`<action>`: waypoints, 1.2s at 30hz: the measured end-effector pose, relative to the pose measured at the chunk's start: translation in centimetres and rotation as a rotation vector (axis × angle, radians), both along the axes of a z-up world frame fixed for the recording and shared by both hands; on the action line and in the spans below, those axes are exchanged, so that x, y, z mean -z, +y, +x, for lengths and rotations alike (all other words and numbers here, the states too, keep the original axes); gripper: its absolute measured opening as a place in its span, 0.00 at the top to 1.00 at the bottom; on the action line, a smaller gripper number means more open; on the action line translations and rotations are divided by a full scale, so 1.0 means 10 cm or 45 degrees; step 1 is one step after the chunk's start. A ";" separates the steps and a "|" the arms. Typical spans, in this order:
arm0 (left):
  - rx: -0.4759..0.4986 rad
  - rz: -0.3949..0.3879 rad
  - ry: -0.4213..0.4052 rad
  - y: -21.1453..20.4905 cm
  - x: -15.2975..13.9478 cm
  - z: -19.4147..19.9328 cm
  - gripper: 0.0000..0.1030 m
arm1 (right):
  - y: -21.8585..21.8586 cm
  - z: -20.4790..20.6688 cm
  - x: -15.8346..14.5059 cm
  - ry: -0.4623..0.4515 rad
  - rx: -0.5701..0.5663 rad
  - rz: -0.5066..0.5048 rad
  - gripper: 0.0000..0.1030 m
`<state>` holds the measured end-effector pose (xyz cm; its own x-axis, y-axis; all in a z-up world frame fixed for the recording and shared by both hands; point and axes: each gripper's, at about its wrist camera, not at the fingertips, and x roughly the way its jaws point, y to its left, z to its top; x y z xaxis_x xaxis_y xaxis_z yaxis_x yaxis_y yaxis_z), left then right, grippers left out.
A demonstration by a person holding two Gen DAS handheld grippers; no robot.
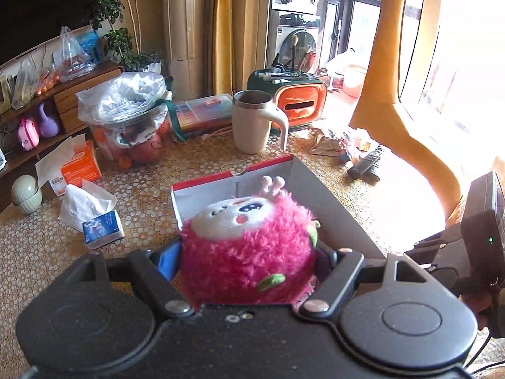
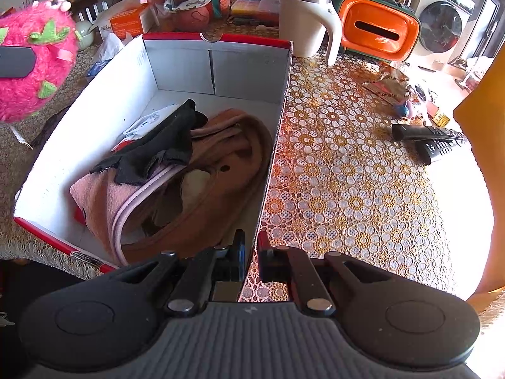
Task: Organize objects
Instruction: 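Carry the pink fluffy toy with the left gripper over the shoebox, then lower the pink toy into the shoebox and open the left gripper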
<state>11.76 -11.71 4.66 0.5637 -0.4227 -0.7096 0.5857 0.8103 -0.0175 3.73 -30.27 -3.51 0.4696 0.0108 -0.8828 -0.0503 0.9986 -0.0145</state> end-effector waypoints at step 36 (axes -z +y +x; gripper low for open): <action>-0.010 0.226 0.148 -1.14 1.13 0.94 0.20 | -0.14 0.04 0.04 -0.008 -0.020 0.086 0.93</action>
